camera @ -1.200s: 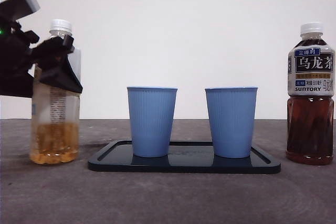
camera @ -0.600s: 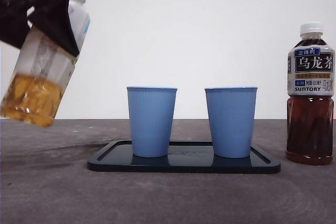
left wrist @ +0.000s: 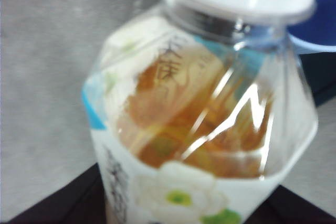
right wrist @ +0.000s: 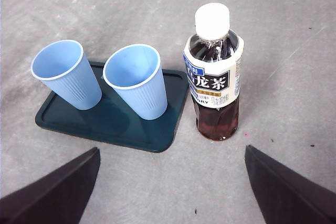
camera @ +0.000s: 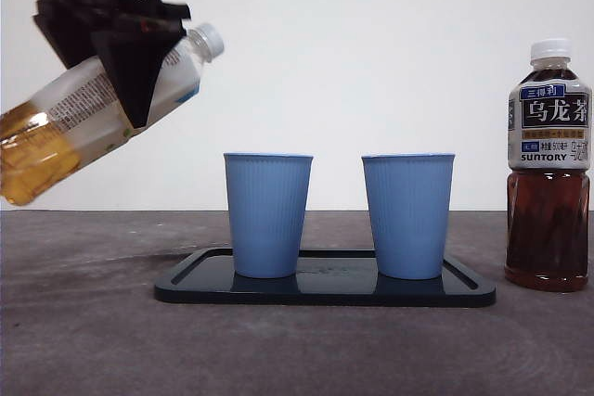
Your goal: Pour the drink into the cup
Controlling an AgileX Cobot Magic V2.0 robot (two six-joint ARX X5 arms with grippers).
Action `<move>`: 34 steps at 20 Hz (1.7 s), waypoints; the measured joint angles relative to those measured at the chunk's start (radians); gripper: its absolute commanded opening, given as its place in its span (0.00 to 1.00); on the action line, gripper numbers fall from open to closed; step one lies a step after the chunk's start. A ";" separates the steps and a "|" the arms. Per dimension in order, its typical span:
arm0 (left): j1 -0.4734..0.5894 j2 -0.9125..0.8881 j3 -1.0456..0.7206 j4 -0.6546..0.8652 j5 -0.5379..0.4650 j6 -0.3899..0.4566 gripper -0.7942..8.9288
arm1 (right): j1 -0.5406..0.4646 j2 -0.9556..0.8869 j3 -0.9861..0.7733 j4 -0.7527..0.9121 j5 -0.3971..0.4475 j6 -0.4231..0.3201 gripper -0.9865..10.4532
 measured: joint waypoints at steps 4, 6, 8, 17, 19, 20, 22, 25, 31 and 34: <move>-0.056 0.073 0.042 -0.032 -0.153 0.024 0.30 | 0.000 0.000 0.000 0.001 0.000 0.000 0.47; -0.082 0.101 0.042 -0.049 -0.198 0.033 0.30 | 0.000 0.000 0.000 0.002 0.000 0.000 0.47; -0.108 0.128 0.042 -0.074 -0.251 0.047 0.30 | 0.000 0.000 0.000 0.002 0.000 0.000 0.47; -0.188 0.177 0.042 -0.095 -0.457 0.078 0.30 | 0.014 0.000 0.000 0.003 0.000 0.000 0.47; -0.202 0.182 0.042 -0.100 -0.505 0.093 0.30 | 0.023 0.000 0.000 0.006 0.000 0.000 0.47; -0.206 0.183 0.042 -0.102 -0.521 0.099 0.30 | 0.027 0.000 0.000 0.009 0.000 0.000 0.47; -0.215 0.190 0.042 -0.113 -0.550 0.107 0.30 | 0.028 0.000 0.000 0.010 0.000 0.000 0.47; -0.217 0.224 0.043 -0.121 -0.578 0.115 0.30 | 0.028 0.000 0.000 0.010 0.000 0.000 0.47; -0.217 0.259 0.043 -0.122 -0.641 0.118 0.30 | 0.028 0.000 0.000 0.010 0.000 0.000 0.47; -0.217 0.273 0.043 -0.121 -0.649 0.121 0.30 | 0.028 0.000 0.000 0.010 0.000 0.000 0.47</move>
